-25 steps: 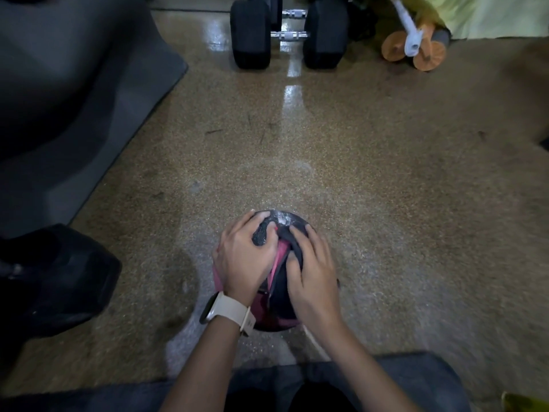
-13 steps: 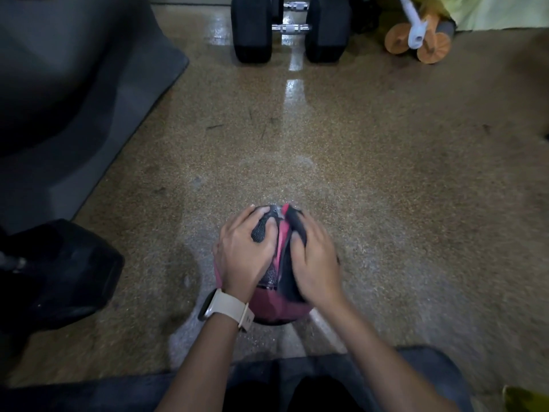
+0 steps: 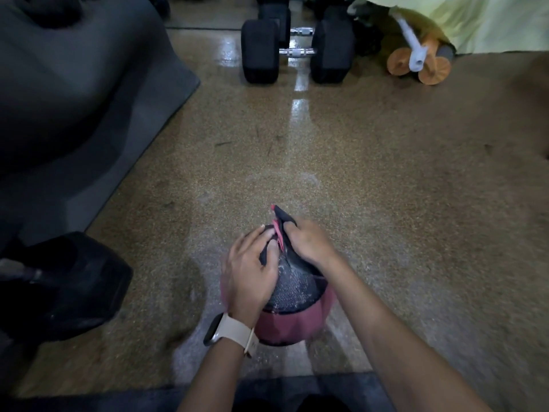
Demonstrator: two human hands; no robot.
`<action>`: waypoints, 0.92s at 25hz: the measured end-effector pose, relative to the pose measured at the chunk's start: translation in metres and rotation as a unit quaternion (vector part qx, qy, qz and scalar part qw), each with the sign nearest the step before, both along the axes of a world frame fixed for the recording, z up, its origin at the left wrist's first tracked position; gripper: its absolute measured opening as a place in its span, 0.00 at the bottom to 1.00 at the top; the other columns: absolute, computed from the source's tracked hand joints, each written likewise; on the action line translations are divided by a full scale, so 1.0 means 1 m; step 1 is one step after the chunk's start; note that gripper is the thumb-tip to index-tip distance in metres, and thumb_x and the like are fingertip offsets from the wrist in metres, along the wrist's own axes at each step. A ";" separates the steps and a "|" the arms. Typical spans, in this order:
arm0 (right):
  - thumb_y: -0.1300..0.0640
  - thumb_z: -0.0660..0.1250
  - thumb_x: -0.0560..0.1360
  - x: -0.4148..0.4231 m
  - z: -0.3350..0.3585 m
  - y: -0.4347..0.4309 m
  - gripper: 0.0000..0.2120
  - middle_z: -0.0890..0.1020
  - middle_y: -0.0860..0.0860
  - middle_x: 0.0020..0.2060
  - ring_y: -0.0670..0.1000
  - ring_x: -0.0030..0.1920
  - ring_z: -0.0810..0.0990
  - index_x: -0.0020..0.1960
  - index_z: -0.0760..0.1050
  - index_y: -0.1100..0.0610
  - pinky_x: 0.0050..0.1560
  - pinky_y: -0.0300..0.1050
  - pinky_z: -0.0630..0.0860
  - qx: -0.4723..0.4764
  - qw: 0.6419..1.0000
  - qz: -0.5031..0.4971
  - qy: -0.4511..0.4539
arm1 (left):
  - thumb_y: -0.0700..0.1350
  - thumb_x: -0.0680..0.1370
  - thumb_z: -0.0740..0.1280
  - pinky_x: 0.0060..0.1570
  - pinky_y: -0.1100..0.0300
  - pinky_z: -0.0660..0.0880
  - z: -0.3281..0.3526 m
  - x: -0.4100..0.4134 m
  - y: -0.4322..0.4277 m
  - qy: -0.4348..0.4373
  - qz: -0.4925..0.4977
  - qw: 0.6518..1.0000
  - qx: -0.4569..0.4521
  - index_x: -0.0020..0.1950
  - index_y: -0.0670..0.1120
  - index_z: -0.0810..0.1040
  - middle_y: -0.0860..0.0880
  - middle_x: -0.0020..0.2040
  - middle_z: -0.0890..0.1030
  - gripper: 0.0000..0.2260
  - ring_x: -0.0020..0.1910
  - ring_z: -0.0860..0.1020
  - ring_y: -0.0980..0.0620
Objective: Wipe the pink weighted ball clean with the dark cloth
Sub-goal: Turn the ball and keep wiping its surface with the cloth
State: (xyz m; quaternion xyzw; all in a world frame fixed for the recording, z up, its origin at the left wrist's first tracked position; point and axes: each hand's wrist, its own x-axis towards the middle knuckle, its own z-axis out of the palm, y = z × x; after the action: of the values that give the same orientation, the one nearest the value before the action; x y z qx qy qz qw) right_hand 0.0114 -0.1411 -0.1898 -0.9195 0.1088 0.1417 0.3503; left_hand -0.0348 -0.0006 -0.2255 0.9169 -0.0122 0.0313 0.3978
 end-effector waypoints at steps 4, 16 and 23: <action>0.46 0.45 0.79 -0.075 0.001 0.031 0.24 0.77 0.52 0.64 0.56 0.68 0.72 0.65 0.72 0.54 0.67 0.58 0.67 -0.077 0.986 -0.007 -0.148 | 0.59 0.77 0.49 0.74 0.45 0.68 0.007 0.006 -0.002 0.013 -0.007 1.000 0.012 0.70 0.52 0.79 0.54 0.70 0.80 0.29 0.73 0.74 0.48; 0.45 0.43 0.80 -0.121 0.003 0.032 0.27 0.60 0.42 0.75 0.45 0.77 0.53 0.76 0.60 0.50 0.76 0.49 0.48 -0.058 0.977 0.040 -0.199 | 0.50 0.78 0.55 0.74 0.47 0.69 0.009 0.006 0.003 0.014 -0.017 0.999 -0.043 0.67 0.48 0.81 0.50 0.69 0.80 0.23 0.71 0.76 0.49; 0.52 0.51 0.82 -0.009 0.002 0.003 0.15 0.80 0.59 0.54 0.60 0.57 0.77 0.50 0.73 0.57 0.51 0.51 0.69 -0.021 1.000 -0.015 -0.008 | 0.55 0.79 0.52 0.72 0.45 0.71 0.009 -0.001 -0.003 0.000 -0.039 0.999 -0.021 0.67 0.50 0.82 0.51 0.68 0.81 0.25 0.71 0.76 0.49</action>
State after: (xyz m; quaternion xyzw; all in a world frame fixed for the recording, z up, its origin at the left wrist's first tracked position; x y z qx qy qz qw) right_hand 0.0019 -0.1383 -0.1877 -0.9259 0.1225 0.1266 0.3341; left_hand -0.0362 -0.0038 -0.2164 0.9071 -0.0469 0.0165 0.4180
